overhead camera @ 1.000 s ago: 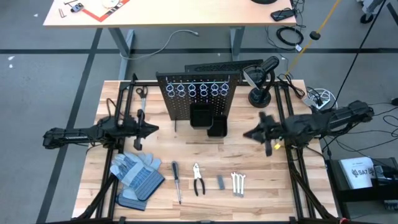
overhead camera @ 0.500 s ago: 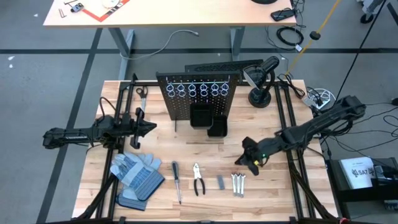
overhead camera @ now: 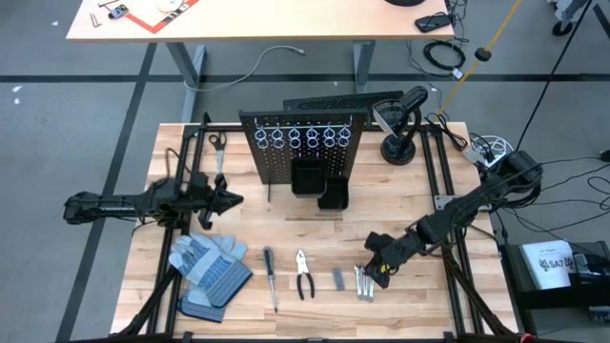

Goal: Hang tools onto peg board
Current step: Hang the right silver wrench on the black pegboard

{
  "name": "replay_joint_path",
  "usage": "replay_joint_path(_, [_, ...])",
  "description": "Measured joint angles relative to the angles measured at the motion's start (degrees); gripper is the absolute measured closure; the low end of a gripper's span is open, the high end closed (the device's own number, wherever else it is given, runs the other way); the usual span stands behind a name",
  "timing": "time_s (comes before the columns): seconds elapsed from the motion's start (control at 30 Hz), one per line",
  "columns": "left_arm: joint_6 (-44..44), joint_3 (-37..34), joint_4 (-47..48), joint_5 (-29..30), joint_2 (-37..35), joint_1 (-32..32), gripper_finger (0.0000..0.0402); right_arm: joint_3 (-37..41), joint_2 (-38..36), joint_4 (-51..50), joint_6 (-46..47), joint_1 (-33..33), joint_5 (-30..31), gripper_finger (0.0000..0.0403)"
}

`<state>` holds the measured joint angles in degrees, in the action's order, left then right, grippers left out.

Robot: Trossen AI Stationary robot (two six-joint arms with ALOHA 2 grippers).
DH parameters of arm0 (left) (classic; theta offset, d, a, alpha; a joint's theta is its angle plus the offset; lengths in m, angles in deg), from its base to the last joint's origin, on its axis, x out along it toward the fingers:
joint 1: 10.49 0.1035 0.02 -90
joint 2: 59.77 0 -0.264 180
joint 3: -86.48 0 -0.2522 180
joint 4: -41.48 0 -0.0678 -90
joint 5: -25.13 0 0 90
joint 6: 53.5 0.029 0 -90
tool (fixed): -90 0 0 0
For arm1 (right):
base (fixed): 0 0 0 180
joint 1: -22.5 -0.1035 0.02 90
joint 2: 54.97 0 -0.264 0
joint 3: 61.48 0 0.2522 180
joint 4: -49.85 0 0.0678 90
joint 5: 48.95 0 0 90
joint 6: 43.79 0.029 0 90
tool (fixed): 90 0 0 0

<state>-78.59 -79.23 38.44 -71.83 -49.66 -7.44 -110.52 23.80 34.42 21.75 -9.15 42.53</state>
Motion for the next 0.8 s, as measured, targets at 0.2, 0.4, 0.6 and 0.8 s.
replay_joint_path(0.2, [-1.65, 0.08, 2.06, -0.05, 4.11, -2.21, 0.0350, -5.38, 2.33, -2.27, 1.46, -1.94, 0.76, 0.0250])
replay_joint_path(0.4, [-1.33, 0.17, 0.37, 0.52, 6.14, -3.23, 0.0349, -12.75, 4.80, -19.01, 2.40, -3.87, 4.99, 0.0248])
replay_joint_path(0.6, [-0.26, 0.26, 0.35, 1.60, 6.41, -3.21, 0.0349, -15.11, 7.76, -29.07, 10.83, -4.31, 5.64, 0.0248])
replay_joint_path(0.8, [1.58, 0.28, 0.47, 1.70, 6.39, -3.20, 0.0349, -15.11, 11.76, -29.73, 20.42, -5.41, 2.89, 0.0248])
